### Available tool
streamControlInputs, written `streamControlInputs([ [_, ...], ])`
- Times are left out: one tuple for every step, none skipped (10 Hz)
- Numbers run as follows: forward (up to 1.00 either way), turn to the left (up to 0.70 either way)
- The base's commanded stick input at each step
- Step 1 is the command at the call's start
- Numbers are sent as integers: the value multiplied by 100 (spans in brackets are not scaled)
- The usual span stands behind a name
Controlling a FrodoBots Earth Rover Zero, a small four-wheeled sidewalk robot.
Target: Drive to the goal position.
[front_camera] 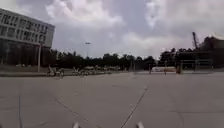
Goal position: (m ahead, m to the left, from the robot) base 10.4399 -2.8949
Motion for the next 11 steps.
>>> streamControlInputs([
  [60, 0],
  [60, 0],
  [60, -9],
  [60, -15],
  [60, -15],
  [60, -15],
  [60, -15],
  [60, -15],
  [60, -15],
  [60, -15],
  [60, -15],
])
